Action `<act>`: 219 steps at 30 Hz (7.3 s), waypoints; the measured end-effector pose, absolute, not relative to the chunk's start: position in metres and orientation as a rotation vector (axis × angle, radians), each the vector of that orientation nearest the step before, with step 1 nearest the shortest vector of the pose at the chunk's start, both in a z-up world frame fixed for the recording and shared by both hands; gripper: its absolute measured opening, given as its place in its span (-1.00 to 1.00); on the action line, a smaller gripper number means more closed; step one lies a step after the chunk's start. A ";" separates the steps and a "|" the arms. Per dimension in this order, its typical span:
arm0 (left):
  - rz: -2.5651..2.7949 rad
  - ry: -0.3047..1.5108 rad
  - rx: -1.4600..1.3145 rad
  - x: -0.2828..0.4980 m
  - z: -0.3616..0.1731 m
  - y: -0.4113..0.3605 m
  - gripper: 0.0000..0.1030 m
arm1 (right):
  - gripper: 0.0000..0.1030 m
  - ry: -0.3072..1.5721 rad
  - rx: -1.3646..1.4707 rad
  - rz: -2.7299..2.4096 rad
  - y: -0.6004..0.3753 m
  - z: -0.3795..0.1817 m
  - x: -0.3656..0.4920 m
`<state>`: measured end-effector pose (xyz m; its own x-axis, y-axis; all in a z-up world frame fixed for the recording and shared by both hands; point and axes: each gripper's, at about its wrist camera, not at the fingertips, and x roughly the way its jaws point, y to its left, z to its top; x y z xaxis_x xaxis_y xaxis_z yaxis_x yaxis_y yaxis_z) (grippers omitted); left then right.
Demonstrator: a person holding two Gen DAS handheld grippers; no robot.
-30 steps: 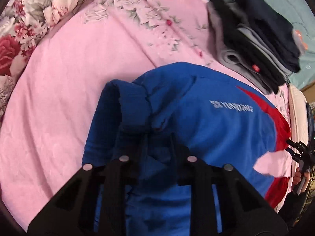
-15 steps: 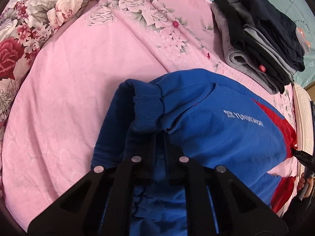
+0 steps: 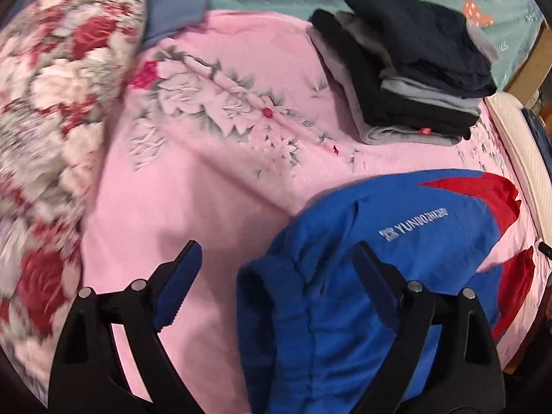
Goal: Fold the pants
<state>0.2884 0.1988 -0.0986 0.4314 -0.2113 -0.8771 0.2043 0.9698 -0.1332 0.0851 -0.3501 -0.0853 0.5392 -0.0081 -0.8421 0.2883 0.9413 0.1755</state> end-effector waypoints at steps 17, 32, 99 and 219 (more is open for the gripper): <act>-0.492 1.094 -0.094 0.312 -0.164 0.181 -0.76 | 0.30 0.954 0.121 -0.027 -0.230 -0.071 0.097; -0.508 1.003 -0.111 0.294 -0.141 0.188 -0.76 | 0.46 1.034 -0.513 0.662 0.000 -0.116 0.342; -0.384 1.069 -0.076 0.138 -0.125 0.199 0.69 | 0.04 0.982 -0.609 0.761 0.027 -0.128 0.102; -0.372 1.096 -0.308 0.076 -0.158 0.157 -0.02 | -0.61 1.148 0.007 0.508 -0.112 -0.112 0.051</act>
